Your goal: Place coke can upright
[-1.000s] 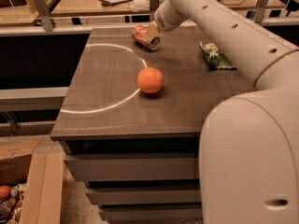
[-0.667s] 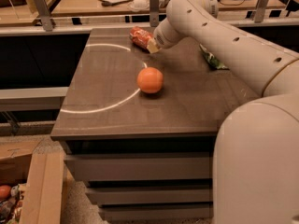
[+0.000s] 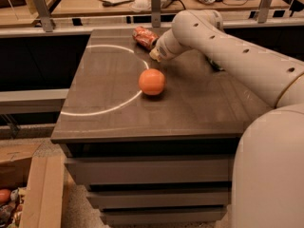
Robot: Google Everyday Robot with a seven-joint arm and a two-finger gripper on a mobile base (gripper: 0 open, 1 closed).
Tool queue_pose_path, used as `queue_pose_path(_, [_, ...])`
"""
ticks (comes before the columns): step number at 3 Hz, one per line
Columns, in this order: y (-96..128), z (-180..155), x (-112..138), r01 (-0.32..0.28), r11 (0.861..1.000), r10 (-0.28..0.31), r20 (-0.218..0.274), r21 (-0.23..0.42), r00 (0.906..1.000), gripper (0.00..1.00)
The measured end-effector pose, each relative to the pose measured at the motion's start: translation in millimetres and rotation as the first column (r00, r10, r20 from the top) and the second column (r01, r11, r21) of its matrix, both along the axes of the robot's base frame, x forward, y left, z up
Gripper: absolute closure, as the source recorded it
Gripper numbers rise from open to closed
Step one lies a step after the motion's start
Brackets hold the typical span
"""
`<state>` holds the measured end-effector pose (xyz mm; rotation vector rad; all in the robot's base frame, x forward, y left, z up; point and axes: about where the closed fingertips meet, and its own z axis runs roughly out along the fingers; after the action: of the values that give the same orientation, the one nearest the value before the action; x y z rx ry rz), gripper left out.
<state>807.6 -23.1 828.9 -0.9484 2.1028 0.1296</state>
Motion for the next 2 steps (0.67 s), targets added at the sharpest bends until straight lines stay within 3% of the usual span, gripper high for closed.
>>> queue_pose_path(1, [0.0,5.6,0.0,0.0,1.0,0.0,0.0,0.0,1.0,0.14])
queue_pose_path(2, [0.0,8.5,0.0,0.0,1.0,0.0,0.0,0.0,1.0,0.0])
